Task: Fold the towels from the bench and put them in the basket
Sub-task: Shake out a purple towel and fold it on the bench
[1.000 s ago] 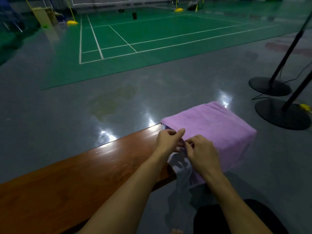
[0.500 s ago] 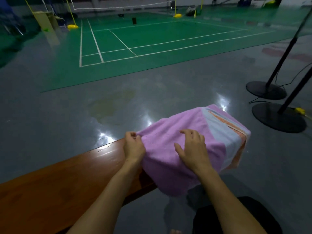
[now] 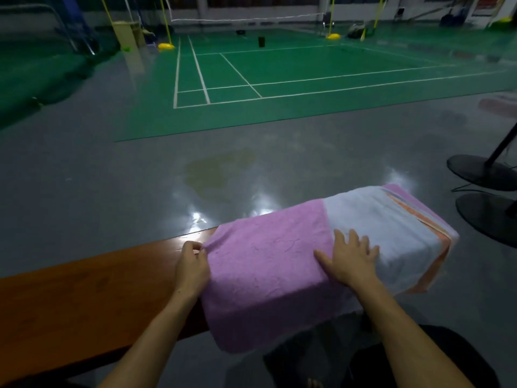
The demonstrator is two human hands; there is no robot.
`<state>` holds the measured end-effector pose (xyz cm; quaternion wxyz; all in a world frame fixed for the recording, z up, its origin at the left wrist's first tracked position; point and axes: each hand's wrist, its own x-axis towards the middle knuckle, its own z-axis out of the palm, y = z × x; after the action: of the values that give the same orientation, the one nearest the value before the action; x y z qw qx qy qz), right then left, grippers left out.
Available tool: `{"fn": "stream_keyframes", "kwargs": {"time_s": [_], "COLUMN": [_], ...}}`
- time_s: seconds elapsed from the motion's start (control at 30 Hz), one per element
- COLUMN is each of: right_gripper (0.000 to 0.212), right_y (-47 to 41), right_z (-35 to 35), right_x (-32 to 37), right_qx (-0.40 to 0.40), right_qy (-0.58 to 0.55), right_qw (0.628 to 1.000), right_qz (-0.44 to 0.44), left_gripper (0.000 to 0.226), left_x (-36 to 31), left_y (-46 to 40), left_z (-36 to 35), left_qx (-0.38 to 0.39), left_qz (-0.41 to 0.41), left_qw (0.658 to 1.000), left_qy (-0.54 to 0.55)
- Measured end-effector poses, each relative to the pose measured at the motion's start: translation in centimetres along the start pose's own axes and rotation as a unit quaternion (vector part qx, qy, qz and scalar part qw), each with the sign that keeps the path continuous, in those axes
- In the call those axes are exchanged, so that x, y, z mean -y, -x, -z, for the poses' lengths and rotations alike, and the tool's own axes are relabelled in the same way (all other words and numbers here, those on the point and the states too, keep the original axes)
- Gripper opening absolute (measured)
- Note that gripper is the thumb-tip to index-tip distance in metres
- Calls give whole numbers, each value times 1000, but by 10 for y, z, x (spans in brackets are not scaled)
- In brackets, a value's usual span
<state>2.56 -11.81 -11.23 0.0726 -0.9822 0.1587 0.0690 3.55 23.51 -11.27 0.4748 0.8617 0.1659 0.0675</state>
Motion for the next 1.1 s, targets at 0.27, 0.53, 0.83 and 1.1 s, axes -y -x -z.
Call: {"fn": "stream_keyframes", "kwargs": {"time_s": [0.27,0.53,0.83,1.1], "right_gripper": [90,68,81,79], "right_y": [30,51,58,52], "right_z": [-22,-51,-48,-71], "right_x": [97,162,194,201], "right_qx": [21,67,1,17], "right_qy": [66,88,77,52], "right_qw": [980,938,935,939], "right_qz": [187,329,347,338], "left_gripper": [6,8,41,80], "left_x": [46,115,108,127], "left_y": [7,17,19,3], "left_z": [87,175,166,124], "left_qx": [-32,-51,-103,63], "left_qz": [12,116,0,-109], "left_qw": [999,992,982,900], "left_qy": [7,0,-156,-417]}}
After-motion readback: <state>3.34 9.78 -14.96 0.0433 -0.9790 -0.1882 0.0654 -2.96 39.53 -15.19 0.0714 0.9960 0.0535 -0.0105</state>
